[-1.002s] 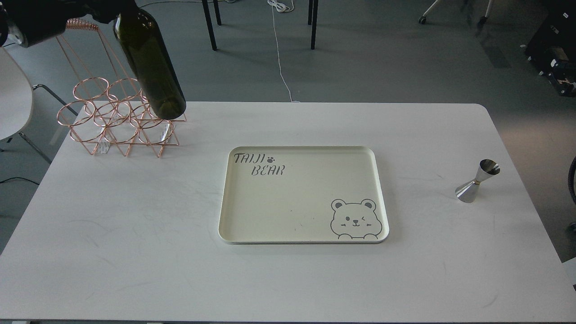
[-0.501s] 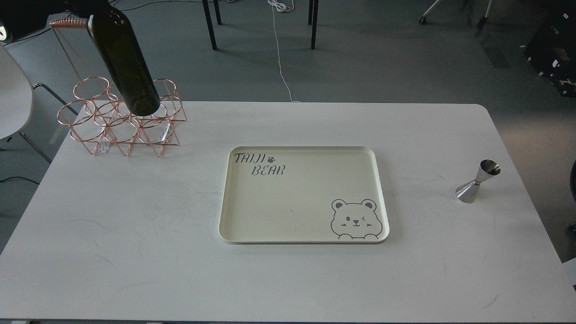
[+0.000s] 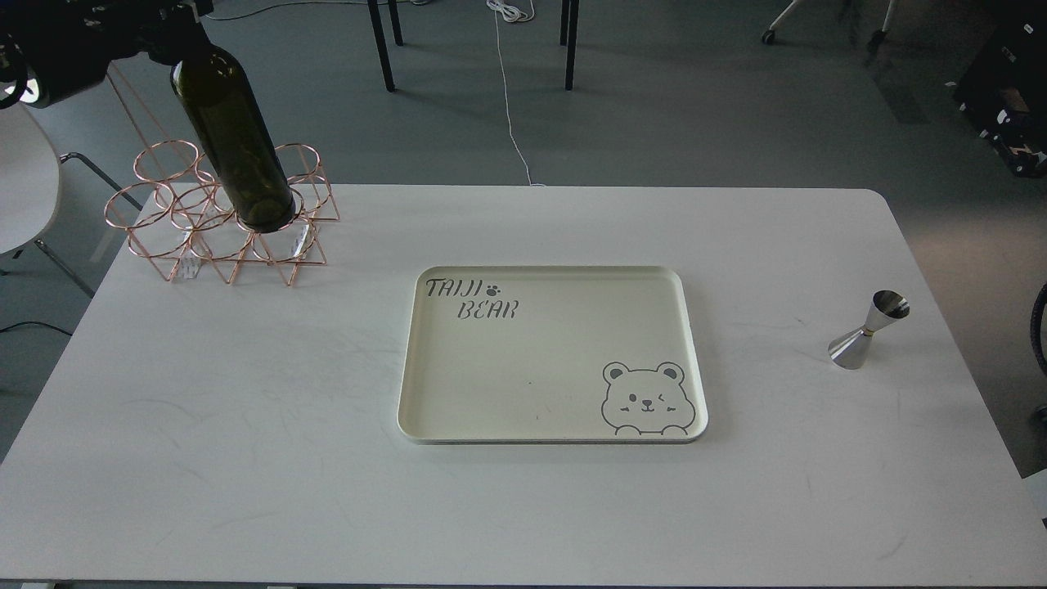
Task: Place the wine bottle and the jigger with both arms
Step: 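Lower the bottle into a slot of the copper wire rack, then release the bottle and withdraw the left gripper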
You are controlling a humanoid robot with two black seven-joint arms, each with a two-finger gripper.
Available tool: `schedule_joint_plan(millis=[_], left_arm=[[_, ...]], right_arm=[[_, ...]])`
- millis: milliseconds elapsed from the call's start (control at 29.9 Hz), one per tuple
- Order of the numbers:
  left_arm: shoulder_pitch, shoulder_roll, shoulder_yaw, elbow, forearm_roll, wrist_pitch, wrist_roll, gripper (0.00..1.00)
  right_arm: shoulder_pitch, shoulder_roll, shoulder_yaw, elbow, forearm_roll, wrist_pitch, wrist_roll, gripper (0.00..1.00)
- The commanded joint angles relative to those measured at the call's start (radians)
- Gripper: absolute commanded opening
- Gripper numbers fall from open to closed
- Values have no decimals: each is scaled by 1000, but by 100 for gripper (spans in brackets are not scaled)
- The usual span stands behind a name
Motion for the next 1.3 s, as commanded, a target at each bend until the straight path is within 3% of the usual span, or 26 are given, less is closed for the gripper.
schedule_joint_plan(millis=[0, 434, 568, 835, 936, 1069, 1270], left_arm=[[4, -6, 3, 5, -2, 1, 2, 15], [5, -62, 138, 105, -42, 80, -4, 30], [5, -69, 152, 117, -75, 82, -1, 46], [7, -77, 173, 142, -78, 82, 0, 59], [7, -85, 170, 142, -98, 83, 3, 80], [1, -72, 150, 142, -305, 83, -7, 97], [-4, 9, 130, 143, -826, 80, -19, 98]], right_arm=[[0, 0, -1, -1, 0, 0, 0, 98], [-1, 0, -1, -1, 0, 0, 0, 98], [-1, 2, -1, -1, 0, 0, 0, 98], [-1, 2, -1, -1, 0, 0, 0, 98], [-1, 2, -1, -1, 0, 0, 0, 98], [0, 2, 0, -4, 0, -3, 2, 98], [-1, 2, 3, -4, 0, -15, 5, 98]])
